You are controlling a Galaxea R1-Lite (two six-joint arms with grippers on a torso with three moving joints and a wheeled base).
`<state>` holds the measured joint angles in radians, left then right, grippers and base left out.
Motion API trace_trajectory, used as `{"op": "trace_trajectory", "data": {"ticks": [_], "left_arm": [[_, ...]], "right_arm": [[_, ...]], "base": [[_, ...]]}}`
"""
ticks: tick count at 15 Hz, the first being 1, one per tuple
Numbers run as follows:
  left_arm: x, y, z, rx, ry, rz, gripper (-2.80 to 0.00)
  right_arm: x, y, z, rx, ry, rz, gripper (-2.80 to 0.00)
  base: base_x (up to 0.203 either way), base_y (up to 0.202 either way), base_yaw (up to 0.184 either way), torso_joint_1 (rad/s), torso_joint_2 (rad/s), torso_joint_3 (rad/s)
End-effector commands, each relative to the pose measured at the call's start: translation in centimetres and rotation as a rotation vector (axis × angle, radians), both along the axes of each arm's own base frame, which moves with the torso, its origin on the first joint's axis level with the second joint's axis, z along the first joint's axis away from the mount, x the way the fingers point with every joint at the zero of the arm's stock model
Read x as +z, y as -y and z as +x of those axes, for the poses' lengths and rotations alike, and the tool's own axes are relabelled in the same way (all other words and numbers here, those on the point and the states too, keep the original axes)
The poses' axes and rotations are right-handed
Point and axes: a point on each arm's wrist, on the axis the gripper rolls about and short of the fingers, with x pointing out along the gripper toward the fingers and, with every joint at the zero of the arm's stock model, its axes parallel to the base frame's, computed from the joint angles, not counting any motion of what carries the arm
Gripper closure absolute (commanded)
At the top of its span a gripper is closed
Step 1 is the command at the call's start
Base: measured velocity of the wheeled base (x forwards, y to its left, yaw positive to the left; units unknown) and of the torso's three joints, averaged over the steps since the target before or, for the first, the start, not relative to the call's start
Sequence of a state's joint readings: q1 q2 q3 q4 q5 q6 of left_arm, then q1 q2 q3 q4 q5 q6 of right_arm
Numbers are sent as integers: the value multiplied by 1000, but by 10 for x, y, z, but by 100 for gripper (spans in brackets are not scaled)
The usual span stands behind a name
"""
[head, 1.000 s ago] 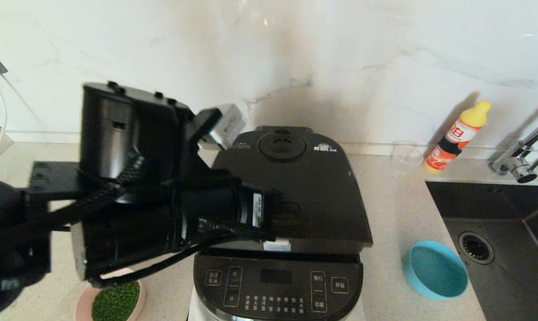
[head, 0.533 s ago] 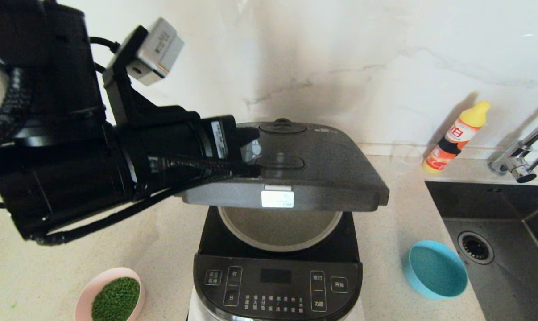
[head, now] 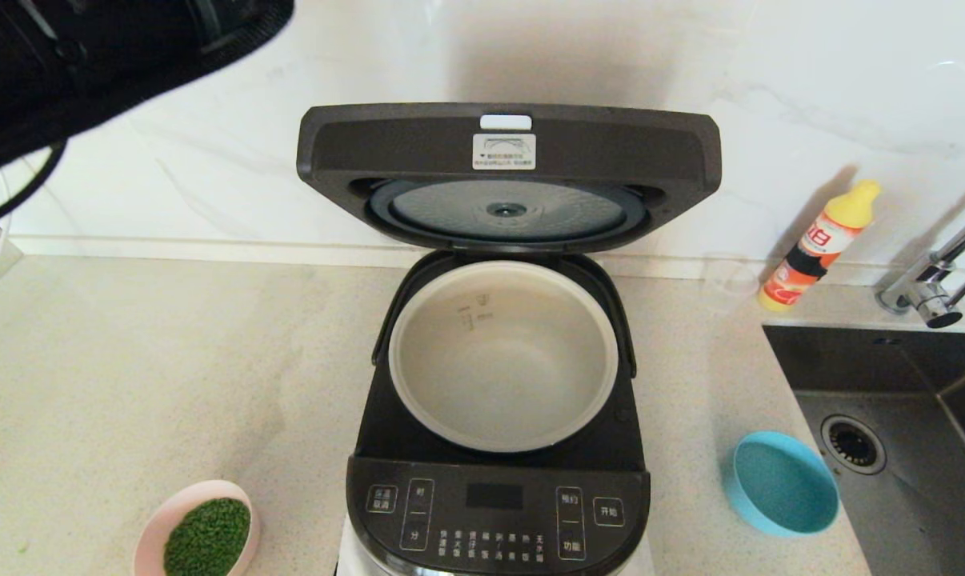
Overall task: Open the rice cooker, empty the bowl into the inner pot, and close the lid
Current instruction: Open the rice cooker, then pick up the bowl on the table
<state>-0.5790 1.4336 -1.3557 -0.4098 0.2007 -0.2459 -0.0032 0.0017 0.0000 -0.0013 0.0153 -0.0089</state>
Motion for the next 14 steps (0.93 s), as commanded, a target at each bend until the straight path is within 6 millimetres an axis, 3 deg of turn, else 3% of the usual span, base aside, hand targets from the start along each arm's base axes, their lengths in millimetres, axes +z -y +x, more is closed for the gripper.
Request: {"op": "trace_trajectory", "data": {"ticks": [1, 3, 4, 9, 12, 14], "left_arm": [[27, -29, -19, 98, 103, -30, 0], [35, -55, -32, 234, 141, -12, 0], [29, -67, -34, 311, 118, 13, 0], [-57, -110, -49, 573, -200, 246, 0], [-116, -132, -45, 683, -470, 328, 0], [-147, -135, -31, 672, -631, 349, 0]], "right_arm": [[0, 0, 0, 0, -1, 0, 0], [0, 0, 0, 0, -1, 0, 0], [0, 0, 0, 0, -1, 0, 0], [0, 0, 0, 0, -1, 0, 0], [0, 0, 0, 0, -1, 0, 0], [0, 0, 0, 0, -1, 0, 0]], "base": [[0, 0, 0, 0, 0, 0], [0, 0, 0, 0, 0, 0], [0, 0, 0, 0, 0, 0], [0, 0, 0, 0, 0, 0], [0, 0, 0, 0, 0, 0], [0, 0, 0, 0, 0, 0]]}}
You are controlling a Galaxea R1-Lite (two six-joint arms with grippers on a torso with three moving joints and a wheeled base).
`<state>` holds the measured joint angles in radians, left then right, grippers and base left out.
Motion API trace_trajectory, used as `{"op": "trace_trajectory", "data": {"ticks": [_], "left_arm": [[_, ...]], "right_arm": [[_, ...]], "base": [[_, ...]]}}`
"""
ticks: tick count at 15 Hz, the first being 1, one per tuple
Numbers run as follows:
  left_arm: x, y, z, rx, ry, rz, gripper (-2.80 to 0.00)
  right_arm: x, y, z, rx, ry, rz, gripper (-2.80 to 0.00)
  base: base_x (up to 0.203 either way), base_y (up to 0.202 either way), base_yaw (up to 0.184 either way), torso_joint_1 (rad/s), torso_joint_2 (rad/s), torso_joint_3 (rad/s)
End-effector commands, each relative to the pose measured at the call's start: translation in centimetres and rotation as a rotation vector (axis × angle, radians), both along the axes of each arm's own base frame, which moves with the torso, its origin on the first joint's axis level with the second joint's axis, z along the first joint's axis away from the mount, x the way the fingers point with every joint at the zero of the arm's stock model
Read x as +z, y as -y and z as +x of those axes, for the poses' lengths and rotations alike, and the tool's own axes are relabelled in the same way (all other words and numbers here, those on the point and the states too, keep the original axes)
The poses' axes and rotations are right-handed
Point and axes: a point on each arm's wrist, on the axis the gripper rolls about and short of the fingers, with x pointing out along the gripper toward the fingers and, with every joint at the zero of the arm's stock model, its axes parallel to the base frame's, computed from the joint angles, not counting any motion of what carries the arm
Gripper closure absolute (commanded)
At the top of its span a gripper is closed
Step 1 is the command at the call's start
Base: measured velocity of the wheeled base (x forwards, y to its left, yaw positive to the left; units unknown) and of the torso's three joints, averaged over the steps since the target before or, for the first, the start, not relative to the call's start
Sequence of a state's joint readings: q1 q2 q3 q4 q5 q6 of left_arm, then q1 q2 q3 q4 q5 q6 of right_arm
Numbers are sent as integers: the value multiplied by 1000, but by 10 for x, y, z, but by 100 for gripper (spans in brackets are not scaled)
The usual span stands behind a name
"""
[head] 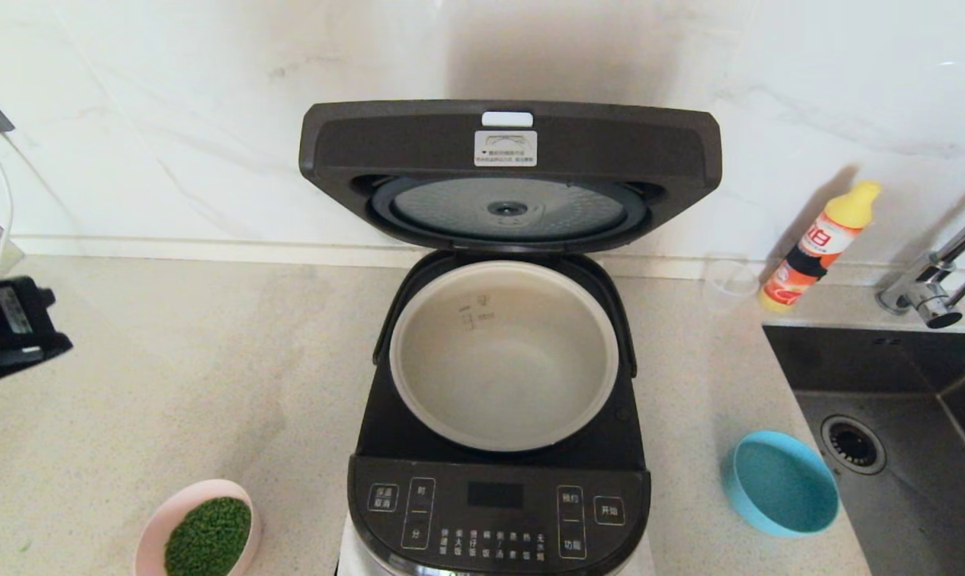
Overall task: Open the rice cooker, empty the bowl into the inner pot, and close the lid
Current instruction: Pick up the bowl on the table
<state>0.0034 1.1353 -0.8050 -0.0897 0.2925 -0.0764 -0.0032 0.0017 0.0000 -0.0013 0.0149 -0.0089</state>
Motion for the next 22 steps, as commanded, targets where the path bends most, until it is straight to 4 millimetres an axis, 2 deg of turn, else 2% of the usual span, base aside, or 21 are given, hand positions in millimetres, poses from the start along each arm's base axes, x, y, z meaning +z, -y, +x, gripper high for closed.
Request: {"op": "trace_trajectory", "data": {"ticks": [1, 3, 7, 11, 16, 19, 20, 22], "left_arm": [[-30, -4, 16, 22, -135, -22, 0], [-50, -4, 31, 12, -247, -42, 0], [-69, -5, 29, 51, -425, -121, 0], [-91, -23, 37, 165, -564, -173, 0], [-114, -47, 48, 202, -652, -282, 0], [-118, -48, 51, 180, -671, -301, 0], [-119, -47, 52, 146, -678, -326, -280], [-119, -46, 51, 106, -678, -366, -280]], "right_arm": [[0, 0, 0, 1, -1, 0, 0], [0, 0, 0, 1, -1, 0, 0], [0, 0, 0, 1, -1, 0, 0], [0, 0, 0, 1, -1, 0, 0], [0, 0, 0, 1, -1, 0, 0], [0, 0, 0, 1, -1, 0, 0], [0, 0, 0, 1, -1, 0, 0], [0, 0, 0, 1, -1, 0, 0]], "base": [[0, 0, 0, 0, 0, 0], [0, 0, 0, 0, 0, 0], [0, 0, 0, 0, 0, 0], [0, 0, 0, 0, 0, 0], [0, 0, 0, 0, 0, 0], [0, 0, 0, 0, 0, 0], [0, 0, 0, 0, 0, 0], [0, 0, 0, 0, 0, 0]]}}
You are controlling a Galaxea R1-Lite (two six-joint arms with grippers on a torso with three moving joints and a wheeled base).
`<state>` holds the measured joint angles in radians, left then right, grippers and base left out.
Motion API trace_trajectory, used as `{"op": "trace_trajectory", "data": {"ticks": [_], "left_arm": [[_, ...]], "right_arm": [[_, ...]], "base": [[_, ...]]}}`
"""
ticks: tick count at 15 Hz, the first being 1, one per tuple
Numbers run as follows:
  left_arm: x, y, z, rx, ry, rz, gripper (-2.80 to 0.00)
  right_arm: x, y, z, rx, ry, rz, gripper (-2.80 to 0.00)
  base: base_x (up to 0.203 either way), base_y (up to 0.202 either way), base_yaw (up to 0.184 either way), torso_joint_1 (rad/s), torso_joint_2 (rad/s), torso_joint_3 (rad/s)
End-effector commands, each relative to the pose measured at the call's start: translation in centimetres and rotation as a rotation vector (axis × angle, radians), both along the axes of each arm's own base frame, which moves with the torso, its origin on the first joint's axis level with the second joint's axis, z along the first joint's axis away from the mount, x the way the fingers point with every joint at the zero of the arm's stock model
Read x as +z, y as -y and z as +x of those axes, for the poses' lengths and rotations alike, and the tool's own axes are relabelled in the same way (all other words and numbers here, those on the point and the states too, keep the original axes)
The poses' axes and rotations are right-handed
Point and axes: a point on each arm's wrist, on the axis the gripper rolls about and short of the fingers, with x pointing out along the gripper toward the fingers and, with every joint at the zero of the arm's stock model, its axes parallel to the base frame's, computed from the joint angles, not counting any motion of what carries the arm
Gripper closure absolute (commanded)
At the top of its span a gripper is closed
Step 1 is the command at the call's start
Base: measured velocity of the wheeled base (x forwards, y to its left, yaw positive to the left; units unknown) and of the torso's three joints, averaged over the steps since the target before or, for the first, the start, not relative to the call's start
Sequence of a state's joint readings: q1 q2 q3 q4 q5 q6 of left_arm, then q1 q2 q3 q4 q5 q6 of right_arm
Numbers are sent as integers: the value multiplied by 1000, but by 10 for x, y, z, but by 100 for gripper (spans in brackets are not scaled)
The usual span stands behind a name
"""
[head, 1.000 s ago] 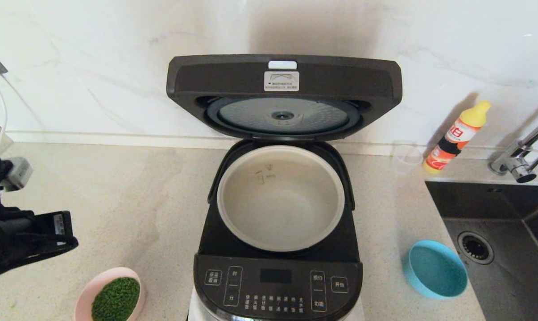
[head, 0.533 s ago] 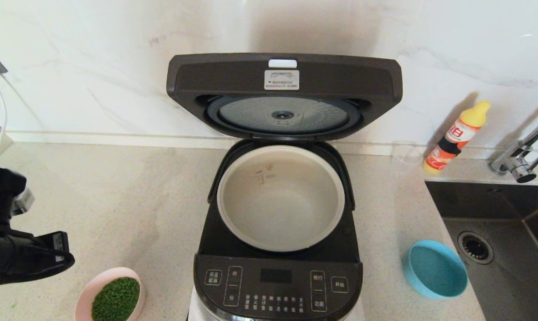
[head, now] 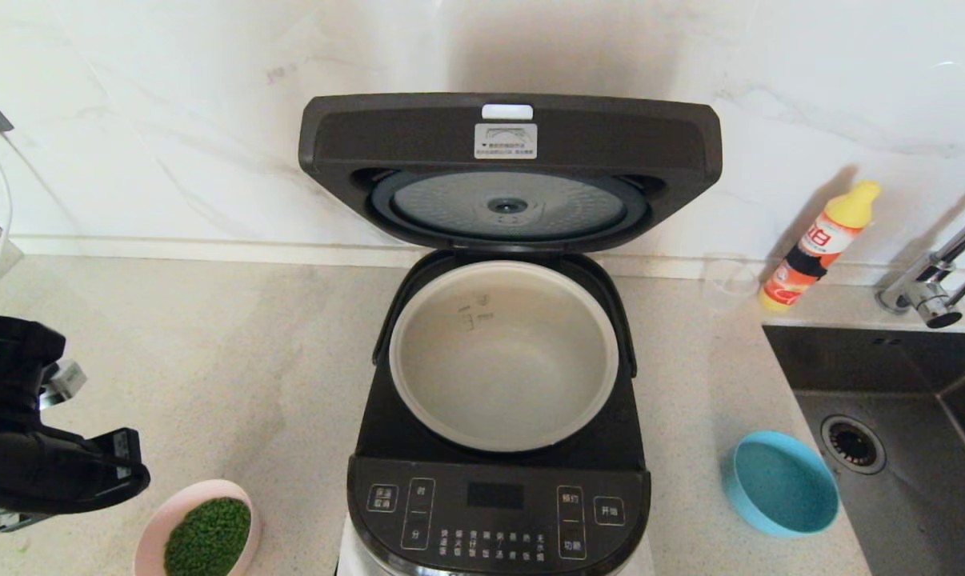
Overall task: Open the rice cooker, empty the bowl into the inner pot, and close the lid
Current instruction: Pick up the bowl on the table
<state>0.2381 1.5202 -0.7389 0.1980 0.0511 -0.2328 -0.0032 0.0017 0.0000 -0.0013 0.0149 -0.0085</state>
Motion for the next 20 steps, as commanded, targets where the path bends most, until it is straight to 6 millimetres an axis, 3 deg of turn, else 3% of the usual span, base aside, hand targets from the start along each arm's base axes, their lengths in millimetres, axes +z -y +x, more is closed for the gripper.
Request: {"op": "trace_trajectory", "data": {"ticks": [1, 4, 12, 20], "left_arm": [[-3, 1, -1, -16, -6, -38, -280], [-17, 2, -3, -28, -55, -70, -280], [-47, -2, 16, -4, -122, -106, -280], [-66, -5, 32, 2, -107, -170, -280]], "right_arm": [[0, 0, 0, 1, 0, -1, 0], [0, 0, 0, 1, -1, -1, 0], [0, 0, 0, 1, -1, -1, 0], [0, 0, 0, 1, -1, -1, 0]], "base": [[0, 0, 0, 0, 0, 0], [0, 0, 0, 0, 0, 0], [0, 0, 0, 0, 0, 0], [0, 0, 0, 0, 0, 0]]}}
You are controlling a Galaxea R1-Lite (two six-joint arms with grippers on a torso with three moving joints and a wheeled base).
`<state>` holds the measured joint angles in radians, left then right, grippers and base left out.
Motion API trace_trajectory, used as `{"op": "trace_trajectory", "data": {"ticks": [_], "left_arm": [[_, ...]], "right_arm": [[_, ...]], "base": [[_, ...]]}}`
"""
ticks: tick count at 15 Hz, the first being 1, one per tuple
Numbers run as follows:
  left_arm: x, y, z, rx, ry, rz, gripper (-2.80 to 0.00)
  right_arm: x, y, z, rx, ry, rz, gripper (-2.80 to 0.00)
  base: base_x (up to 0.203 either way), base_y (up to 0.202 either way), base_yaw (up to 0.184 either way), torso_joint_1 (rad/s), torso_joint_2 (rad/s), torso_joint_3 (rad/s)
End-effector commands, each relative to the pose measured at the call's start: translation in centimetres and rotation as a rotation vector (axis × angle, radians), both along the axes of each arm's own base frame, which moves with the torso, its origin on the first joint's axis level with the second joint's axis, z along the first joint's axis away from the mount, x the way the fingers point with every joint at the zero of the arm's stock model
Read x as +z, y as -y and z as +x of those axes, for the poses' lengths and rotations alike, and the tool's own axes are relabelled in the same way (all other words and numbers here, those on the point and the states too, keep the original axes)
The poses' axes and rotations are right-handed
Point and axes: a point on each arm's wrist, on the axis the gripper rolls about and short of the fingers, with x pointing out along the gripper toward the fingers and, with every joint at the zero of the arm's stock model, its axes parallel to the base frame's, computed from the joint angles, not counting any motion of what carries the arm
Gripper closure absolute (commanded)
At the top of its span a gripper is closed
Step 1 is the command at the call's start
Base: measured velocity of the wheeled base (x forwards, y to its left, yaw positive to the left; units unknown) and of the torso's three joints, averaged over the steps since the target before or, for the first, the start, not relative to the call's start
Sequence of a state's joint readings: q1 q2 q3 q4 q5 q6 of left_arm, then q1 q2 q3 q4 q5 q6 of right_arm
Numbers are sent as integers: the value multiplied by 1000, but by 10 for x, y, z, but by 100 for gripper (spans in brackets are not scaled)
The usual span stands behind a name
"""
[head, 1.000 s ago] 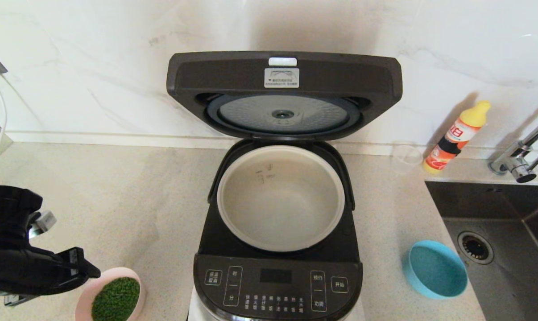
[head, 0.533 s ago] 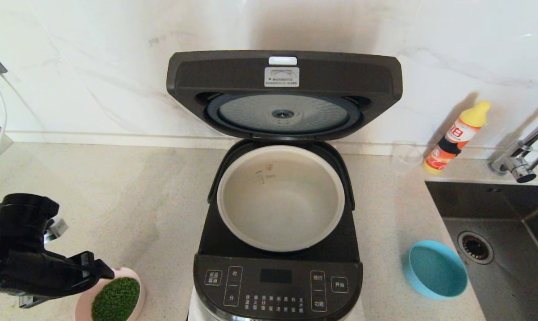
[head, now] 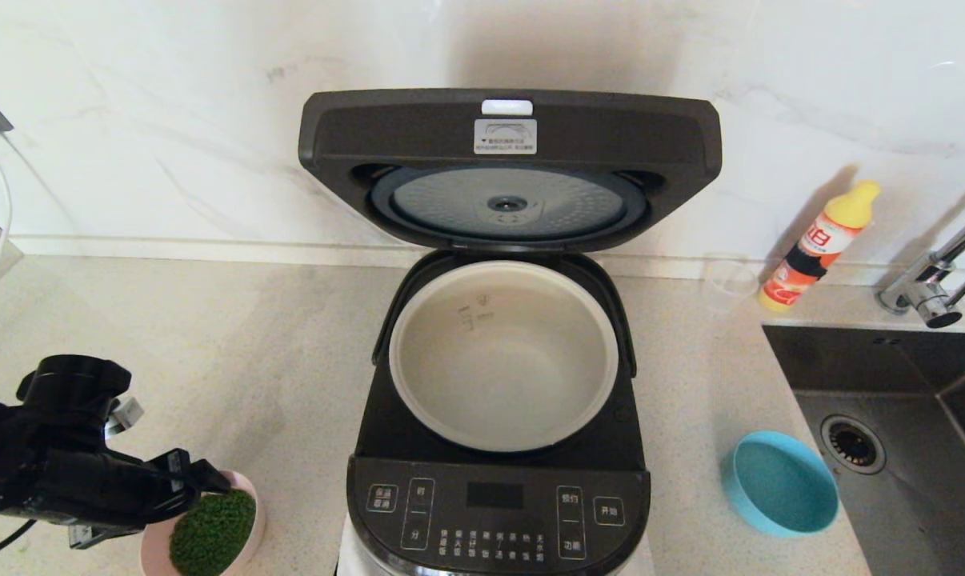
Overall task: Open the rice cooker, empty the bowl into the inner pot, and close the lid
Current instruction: Pick up the bowl on the table
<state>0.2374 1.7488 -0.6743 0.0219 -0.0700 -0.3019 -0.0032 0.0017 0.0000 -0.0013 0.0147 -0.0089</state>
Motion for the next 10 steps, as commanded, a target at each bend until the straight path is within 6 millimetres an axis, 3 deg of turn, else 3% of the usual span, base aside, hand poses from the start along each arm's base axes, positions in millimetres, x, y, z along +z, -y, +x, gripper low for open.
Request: {"op": "trace_trajectory", "data": {"ticks": [1, 2, 3, 4, 10], "left_arm": [[-8, -1, 2, 2, -26, -6, -280], [-7, -1, 2, 2, -26, -6, -280], [-8, -1, 2, 2, -28, -7, -216], [-10, -1, 3, 3, -34, -7, 0], [-8, -1, 5, 3, -3, -5, 0]], "right_arm": [[0, 0, 0, 1, 0, 0, 0], [0, 0, 0, 1, 0, 0, 0], [0, 0, 0, 1, -1, 0, 0], [0, 0, 0, 1, -1, 0, 0], [0, 0, 0, 1, -1, 0, 0]], "base": [[0, 0, 0, 0, 0, 0], [0, 0, 0, 0, 0, 0], [0, 0, 0, 0, 0, 0], [0, 0, 0, 0, 0, 0], [0, 0, 0, 0, 0, 0]]}}
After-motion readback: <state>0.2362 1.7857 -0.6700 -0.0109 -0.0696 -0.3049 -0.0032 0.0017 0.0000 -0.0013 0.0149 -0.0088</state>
